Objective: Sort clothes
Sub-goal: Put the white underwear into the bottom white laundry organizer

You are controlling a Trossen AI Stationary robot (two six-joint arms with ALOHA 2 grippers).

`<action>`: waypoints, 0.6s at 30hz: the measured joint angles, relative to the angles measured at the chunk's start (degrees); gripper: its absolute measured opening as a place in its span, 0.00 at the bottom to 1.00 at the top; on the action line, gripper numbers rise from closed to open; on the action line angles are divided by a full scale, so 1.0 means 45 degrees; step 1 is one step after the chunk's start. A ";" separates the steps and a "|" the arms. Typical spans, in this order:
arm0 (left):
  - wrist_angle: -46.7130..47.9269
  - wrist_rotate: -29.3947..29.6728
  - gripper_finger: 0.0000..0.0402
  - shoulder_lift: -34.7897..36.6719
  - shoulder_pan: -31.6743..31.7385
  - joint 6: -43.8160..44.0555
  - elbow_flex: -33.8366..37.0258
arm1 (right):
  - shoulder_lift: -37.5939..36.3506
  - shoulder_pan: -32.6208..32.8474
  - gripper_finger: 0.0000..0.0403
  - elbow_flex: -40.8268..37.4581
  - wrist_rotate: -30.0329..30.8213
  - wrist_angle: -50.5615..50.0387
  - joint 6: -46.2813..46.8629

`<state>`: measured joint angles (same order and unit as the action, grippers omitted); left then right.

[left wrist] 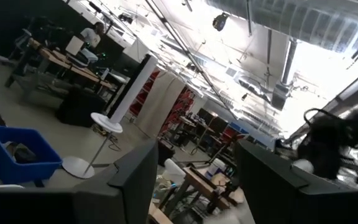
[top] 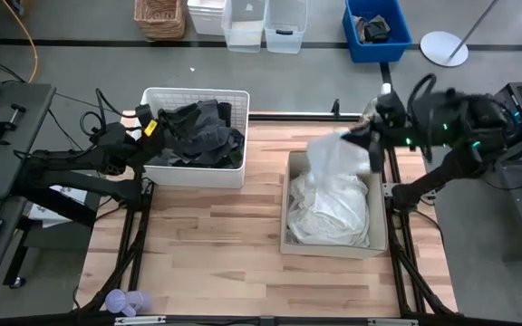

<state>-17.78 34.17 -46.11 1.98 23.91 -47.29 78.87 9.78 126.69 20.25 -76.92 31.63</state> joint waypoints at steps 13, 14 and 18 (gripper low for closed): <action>-0.0028 0.0181 0.50 -0.0263 -0.0005 0.0352 0.0000 | 0.1140 0.2561 0.00 -0.1625 0.1986 -0.2675 0.2279; -0.0020 0.0128 0.50 -0.0267 -0.0005 0.0352 0.0000 | 0.1086 0.2412 0.00 -0.2085 0.1902 -0.2945 0.2764; -0.0029 -0.0267 0.50 -0.0267 -0.0010 0.0352 0.0000 | 0.0356 0.2005 0.00 -0.4867 0.1030 -0.2110 0.3929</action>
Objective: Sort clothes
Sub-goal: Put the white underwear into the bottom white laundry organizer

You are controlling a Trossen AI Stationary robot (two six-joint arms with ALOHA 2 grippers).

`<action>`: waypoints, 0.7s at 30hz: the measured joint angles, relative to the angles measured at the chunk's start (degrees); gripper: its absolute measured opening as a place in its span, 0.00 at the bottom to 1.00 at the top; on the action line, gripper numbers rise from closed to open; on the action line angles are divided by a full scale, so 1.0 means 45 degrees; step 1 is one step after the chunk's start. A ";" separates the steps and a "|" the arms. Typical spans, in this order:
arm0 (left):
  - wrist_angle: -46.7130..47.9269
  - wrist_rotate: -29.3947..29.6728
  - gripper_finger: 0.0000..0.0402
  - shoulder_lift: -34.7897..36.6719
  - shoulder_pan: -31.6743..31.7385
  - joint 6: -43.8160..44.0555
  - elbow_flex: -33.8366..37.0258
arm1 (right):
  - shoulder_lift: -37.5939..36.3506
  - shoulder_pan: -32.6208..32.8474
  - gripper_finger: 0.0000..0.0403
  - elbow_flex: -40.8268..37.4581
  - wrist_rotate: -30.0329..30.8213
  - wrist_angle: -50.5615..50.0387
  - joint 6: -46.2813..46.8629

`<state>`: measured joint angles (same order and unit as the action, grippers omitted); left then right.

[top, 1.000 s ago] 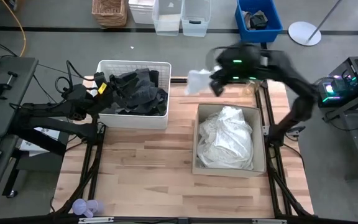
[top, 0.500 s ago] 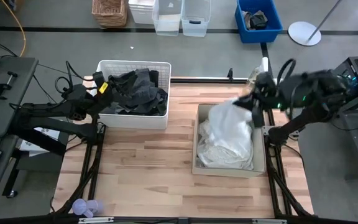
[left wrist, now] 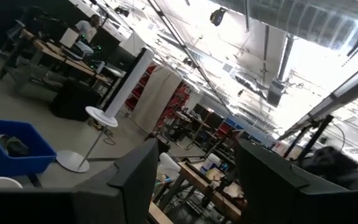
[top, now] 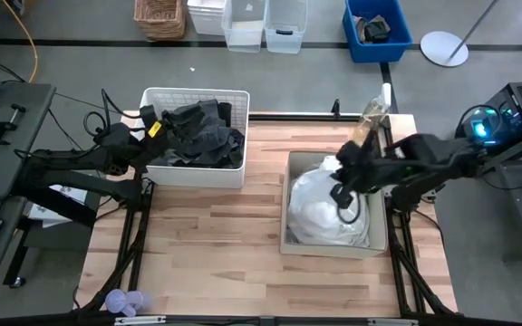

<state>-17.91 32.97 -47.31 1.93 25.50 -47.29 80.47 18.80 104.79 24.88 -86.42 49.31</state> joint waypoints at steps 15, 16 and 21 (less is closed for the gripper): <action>0.0011 -0.0098 0.50 0.0000 0.0005 -0.0019 0.0000 | -0.0419 -0.0511 0.22 -0.6404 -0.3678 0.2452 0.2721; 0.0015 -0.0098 0.50 0.0000 0.0005 -0.0020 0.0000 | -0.0419 -0.0524 0.26 -0.6265 -0.3679 0.2469 0.2656; 0.0015 -0.0103 0.50 0.0000 0.0005 -0.0032 0.0000 | -0.0419 -0.0517 0.49 -0.4654 -0.3693 0.2426 0.2395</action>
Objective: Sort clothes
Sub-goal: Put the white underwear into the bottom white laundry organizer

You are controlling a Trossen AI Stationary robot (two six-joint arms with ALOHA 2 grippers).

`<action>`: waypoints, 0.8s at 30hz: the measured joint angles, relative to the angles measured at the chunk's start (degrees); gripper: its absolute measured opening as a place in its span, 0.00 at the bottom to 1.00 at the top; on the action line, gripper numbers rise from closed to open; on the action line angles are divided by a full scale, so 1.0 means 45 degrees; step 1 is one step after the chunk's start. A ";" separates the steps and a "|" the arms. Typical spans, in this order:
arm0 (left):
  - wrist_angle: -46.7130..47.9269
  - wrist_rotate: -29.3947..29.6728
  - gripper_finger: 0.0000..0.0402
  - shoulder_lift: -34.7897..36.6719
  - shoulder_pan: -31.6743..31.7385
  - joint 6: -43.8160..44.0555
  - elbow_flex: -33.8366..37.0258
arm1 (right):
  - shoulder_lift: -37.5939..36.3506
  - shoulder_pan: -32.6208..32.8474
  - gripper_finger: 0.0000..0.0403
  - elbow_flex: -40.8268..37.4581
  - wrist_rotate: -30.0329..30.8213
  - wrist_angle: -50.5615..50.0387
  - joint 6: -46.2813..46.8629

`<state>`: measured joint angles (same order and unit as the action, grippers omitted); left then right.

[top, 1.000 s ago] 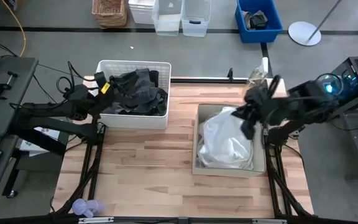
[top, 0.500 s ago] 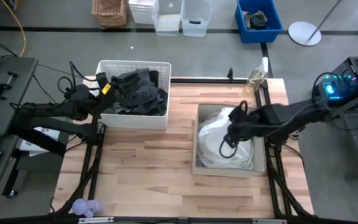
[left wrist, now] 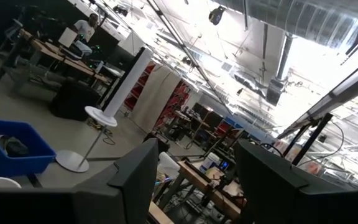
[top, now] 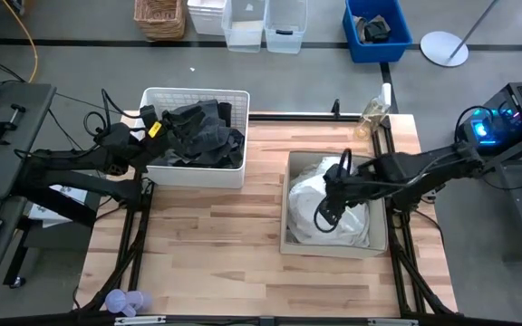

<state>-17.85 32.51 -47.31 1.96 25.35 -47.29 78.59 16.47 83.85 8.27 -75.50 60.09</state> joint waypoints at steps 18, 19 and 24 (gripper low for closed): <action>0.0015 0.0003 0.50 0.0000 0.0004 -0.0442 0.0000 | 0.0006 0.0331 0.04 -0.0810 0.2290 -0.2440 0.4413; 0.0015 0.0005 0.50 0.0000 0.0004 -0.0444 0.0000 | 0.0000 -0.0004 0.04 -0.1102 0.2409 -0.2394 0.4424; 0.0015 0.0005 0.50 0.0000 0.0005 -0.0740 0.0000 | 0.0010 -0.1697 0.01 -0.2942 0.2881 0.0166 0.4060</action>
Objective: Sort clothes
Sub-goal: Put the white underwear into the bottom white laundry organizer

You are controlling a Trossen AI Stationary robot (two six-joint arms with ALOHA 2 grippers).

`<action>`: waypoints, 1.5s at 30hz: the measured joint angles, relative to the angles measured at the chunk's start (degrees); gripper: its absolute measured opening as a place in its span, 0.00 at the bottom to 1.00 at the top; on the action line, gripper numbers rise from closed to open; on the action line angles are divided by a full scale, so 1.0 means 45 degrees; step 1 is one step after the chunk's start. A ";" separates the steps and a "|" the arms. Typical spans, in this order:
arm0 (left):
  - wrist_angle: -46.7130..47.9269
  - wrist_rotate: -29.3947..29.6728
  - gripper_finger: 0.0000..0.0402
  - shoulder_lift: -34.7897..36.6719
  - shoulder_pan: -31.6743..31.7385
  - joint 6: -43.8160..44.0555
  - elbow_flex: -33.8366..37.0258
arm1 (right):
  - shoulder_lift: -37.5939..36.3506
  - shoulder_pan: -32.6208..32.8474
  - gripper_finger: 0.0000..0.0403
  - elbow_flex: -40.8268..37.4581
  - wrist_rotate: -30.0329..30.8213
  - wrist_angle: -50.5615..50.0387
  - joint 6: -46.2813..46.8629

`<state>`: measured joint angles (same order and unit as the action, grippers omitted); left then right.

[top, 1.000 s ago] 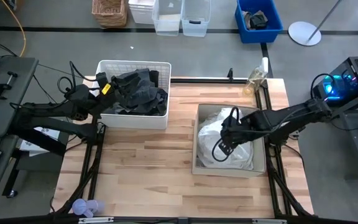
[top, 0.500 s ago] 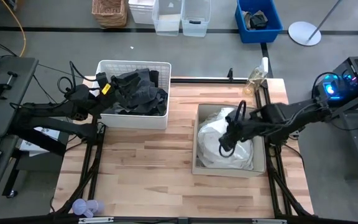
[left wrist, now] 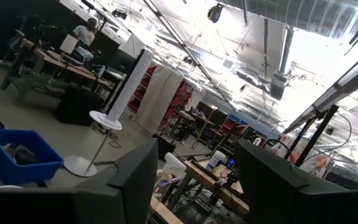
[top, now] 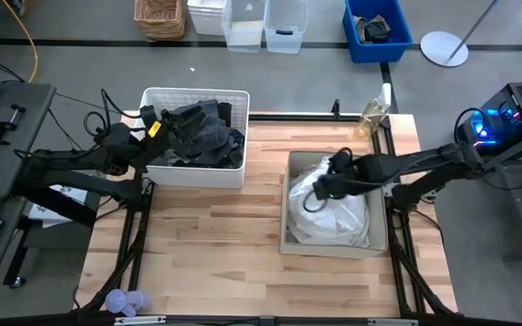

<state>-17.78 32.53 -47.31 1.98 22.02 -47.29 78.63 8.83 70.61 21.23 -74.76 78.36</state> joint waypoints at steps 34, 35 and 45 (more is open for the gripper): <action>0.0760 0.0005 0.50 0.0000 -0.0004 -0.0034 0.0000 | 0.4184 -0.7425 0.00 -0.1890 -0.2713 1.4740 -0.8105; 0.0764 0.0005 0.50 0.0000 -0.0003 -0.0036 0.0000 | 0.4437 -0.7395 0.00 -0.1567 -0.2919 1.4693 -0.8236; 0.0733 0.0005 0.50 0.0061 0.0000 -0.0486 0.0000 | 0.4857 -0.8187 0.00 0.2556 -0.1778 1.1087 -0.9986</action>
<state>-14.48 32.56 -47.04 1.98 19.84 -47.29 100.49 -28.01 82.11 13.24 -24.86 33.43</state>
